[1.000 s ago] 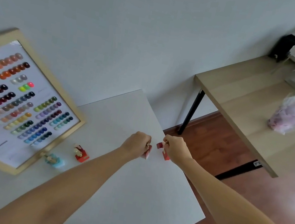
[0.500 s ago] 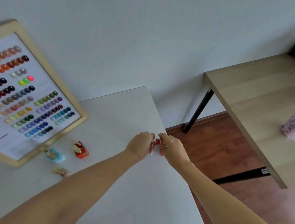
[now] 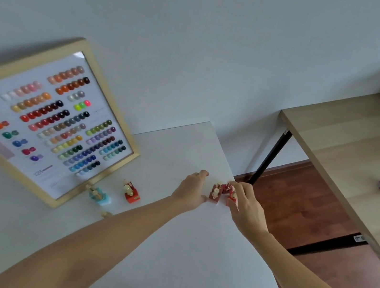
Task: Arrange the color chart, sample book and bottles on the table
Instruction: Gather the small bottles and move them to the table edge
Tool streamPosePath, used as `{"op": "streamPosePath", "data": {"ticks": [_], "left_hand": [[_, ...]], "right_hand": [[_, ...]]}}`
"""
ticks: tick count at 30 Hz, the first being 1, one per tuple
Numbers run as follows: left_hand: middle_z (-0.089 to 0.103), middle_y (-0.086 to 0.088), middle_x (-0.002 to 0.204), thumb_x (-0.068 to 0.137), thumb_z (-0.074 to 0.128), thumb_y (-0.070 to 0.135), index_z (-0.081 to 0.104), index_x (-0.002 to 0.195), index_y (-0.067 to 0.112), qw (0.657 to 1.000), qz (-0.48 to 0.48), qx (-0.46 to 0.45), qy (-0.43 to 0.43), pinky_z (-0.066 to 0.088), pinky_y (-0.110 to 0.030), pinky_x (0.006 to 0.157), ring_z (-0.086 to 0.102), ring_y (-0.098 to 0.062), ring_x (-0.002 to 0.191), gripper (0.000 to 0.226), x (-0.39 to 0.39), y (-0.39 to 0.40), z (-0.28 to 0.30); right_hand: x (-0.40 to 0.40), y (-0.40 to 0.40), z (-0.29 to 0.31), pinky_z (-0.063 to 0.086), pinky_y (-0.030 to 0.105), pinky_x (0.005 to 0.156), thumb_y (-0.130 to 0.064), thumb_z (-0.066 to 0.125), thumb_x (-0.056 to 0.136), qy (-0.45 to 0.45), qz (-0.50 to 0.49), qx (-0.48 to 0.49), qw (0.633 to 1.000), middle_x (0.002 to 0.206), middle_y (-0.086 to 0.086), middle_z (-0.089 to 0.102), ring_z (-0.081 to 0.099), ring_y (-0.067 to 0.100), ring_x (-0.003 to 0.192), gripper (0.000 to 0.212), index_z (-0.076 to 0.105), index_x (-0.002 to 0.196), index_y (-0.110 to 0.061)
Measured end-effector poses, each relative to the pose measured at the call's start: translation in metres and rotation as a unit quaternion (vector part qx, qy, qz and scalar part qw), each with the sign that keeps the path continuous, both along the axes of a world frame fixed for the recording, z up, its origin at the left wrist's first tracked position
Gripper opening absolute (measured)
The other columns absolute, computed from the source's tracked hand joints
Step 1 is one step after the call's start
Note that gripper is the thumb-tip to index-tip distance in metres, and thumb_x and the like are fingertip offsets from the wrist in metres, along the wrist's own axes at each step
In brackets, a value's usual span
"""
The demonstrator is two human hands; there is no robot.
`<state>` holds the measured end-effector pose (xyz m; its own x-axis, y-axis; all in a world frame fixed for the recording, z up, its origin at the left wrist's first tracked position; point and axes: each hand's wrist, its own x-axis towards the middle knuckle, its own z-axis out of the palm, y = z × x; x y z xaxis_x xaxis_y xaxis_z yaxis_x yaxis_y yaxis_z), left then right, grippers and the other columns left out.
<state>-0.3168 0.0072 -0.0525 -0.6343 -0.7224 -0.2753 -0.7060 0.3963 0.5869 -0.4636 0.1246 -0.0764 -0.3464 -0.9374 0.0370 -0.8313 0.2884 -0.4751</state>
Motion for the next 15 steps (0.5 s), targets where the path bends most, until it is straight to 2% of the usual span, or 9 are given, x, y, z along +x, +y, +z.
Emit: {"op": "streamPosePath", "data": {"ticks": [3,6,8,10,13,15], "left_hand": [[0.058,-0.014,0.120,0.081,0.073,0.016,0.042,0.133,0.010,0.999,0.008,-0.030,0.028,0.052,-0.037,0.091,0.061,-0.027,0.102,0.061,0.040,-0.014,0.013],[0.060,-0.011,0.120,0.083,0.071,0.020,0.047,0.129,0.011,0.995,0.035,-0.072,0.061,0.050,-0.030,0.088,0.060,-0.023,0.104,0.052,0.093,-0.029,0.027],[0.059,-0.009,0.120,0.084,0.070,0.020,0.050,0.127,0.013,0.990,0.061,-0.107,0.068,0.048,-0.026,0.087,0.059,-0.021,0.107,0.048,0.132,-0.040,0.033],[0.057,-0.007,0.122,0.085,0.069,0.020,0.050,0.126,0.015,0.986,0.091,-0.130,0.058,0.048,-0.026,0.088,0.057,-0.020,0.110,0.046,0.171,-0.050,0.036],[0.055,-0.006,0.126,0.085,0.068,0.019,0.050,0.127,0.016,0.982,0.119,-0.147,0.014,0.050,-0.033,0.095,0.051,-0.022,0.118,0.045,0.224,-0.063,0.036],[0.053,-0.005,0.129,0.085,0.067,0.018,0.050,0.128,0.019,0.982,0.114,-0.149,-0.028,0.050,-0.036,0.094,0.047,-0.024,0.121,0.047,0.253,-0.070,0.032]], "right_hand": [[0.017,-0.002,0.007,0.054,0.034,0.048,-0.012,0.062,0.089,0.010,0.011,-0.048,0.999,0.121,0.009,0.053,0.063,0.025,0.068,0.036,0.053,0.123,-0.011],[0.045,-0.018,0.019,0.055,0.037,0.059,-0.011,0.062,0.089,0.016,0.040,-0.073,0.996,0.117,0.010,0.056,0.065,0.026,0.077,0.033,0.055,0.121,-0.011],[0.068,-0.031,0.026,0.054,0.036,0.058,-0.012,0.065,0.088,0.018,0.064,-0.076,0.995,0.117,0.013,0.057,0.066,0.025,0.073,0.034,0.056,0.121,-0.009],[0.091,-0.046,0.032,0.056,0.034,0.059,-0.014,0.063,0.089,0.009,0.095,-0.070,0.993,0.121,0.014,0.055,0.066,0.024,0.069,0.035,0.054,0.123,-0.008],[0.127,-0.069,0.036,0.058,0.039,0.070,-0.019,0.060,0.092,0.000,0.136,-0.056,0.989,0.124,0.012,0.054,0.067,0.023,0.073,0.037,0.051,0.126,-0.009],[0.148,-0.084,0.036,0.057,0.039,0.077,-0.023,0.059,0.092,-0.004,0.153,-0.045,0.987,0.124,0.011,0.054,0.066,0.022,0.078,0.038,0.049,0.127,-0.011]]}}
